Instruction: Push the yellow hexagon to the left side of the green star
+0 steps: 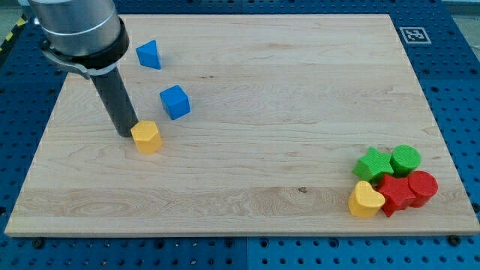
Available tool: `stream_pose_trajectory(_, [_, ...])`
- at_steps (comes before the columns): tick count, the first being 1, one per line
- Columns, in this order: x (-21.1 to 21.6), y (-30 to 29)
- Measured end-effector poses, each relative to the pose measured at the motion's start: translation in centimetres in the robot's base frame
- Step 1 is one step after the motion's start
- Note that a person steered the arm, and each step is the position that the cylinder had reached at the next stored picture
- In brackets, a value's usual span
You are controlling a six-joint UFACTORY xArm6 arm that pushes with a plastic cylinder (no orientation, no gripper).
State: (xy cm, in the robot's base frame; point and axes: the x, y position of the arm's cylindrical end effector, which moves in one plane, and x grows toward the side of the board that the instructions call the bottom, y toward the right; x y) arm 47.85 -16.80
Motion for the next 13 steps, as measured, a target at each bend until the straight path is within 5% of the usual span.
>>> stream_pose_trajectory(6, [7.4,12.8])
stream_pose_trajectory(10, [7.8,25.0])
stream_pose_trajectory(13, [8.4,23.9])
